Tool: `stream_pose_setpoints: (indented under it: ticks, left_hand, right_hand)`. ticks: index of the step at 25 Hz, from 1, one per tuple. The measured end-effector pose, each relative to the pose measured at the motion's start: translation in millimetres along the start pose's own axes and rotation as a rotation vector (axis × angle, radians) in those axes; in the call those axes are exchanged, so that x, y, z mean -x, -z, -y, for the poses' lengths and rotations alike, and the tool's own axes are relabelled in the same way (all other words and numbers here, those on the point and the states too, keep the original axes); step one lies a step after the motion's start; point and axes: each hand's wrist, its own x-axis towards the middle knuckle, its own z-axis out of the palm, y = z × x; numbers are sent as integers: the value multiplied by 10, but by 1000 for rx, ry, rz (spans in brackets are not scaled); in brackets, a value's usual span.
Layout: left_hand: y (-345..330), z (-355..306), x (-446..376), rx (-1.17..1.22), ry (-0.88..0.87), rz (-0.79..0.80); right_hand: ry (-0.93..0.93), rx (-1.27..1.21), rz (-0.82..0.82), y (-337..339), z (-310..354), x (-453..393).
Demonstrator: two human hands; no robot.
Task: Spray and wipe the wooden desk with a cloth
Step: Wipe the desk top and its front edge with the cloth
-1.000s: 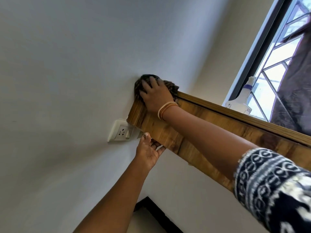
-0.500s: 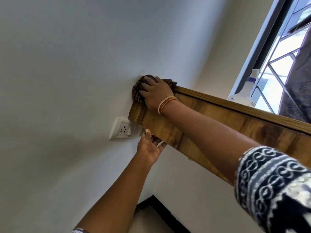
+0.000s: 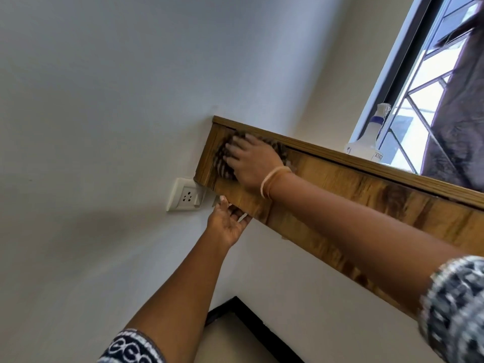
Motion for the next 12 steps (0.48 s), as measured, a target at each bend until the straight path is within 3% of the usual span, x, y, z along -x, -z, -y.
stream_pose_setpoints:
  ticks: [4, 9, 12]
  left_hand:
    - [-16, -70, 82, 101, 66, -10]
    - [16, -63, 118, 183, 89, -46]
    - [9, -66, 125, 184, 90, -66]
  right_hand:
    - [191, -72, 77, -153, 370, 658]
    - [-62, 33, 8, 53, -171, 105]
    - [-72, 37, 18, 78, -65, -304]
